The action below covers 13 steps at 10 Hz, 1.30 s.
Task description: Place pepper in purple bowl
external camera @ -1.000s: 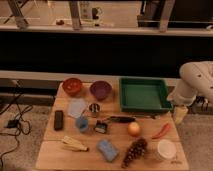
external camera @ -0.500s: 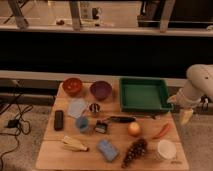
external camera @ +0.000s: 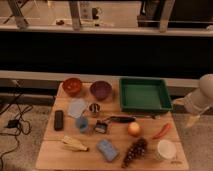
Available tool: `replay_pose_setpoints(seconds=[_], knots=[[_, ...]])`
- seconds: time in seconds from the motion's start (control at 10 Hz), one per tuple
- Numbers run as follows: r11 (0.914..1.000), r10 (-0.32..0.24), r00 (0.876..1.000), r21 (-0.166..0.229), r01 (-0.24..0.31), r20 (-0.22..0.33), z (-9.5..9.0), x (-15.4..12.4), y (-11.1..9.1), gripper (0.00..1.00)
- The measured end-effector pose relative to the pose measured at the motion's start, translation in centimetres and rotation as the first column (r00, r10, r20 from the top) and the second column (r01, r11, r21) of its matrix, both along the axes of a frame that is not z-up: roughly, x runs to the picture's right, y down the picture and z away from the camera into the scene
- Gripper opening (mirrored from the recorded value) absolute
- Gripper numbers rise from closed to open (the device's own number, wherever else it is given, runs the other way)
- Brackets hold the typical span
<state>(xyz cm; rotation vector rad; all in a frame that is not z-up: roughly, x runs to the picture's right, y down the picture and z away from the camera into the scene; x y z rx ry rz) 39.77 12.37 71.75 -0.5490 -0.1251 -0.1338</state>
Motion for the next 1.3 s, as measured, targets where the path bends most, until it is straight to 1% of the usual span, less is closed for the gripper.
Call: replay_pose_setpoints(seconds=[0.4, 0.5, 0.6, 0.7, 0.8, 1.0, 1.2, 1.3], knots=[[1.0000, 0.003, 1.000, -0.001, -0.003, 0.001, 0.0, 0.0, 0.1, 0.80], [0.9999, 0.009, 1.000, -0.007, -0.009, 0.001, 0.1, 0.2, 0.6, 0.80], [0.9997, 0.016, 1.000, -0.016, -0.016, -0.003, 0.2, 0.9, 1.6, 0.80], [0.9996, 0.022, 1.000, -0.019, -0.022, -0.008, 0.2, 1.6, 2.0, 0.80], [0.9993, 0.027, 1.000, -0.027, -0.027, -0.007, 0.2, 2.0, 2.5, 0.80], [0.9981, 0.026, 1.000, -0.056, -0.026, 0.007, 0.6, 1.9, 3.2, 0.80], [0.9964, 0.023, 0.999, -0.082, -0.020, 0.028, 1.2, 1.7, 3.7, 0.80], [0.9945, 0.017, 0.999, -0.104, -0.012, 0.044, 1.8, 1.6, 4.2, 0.80]])
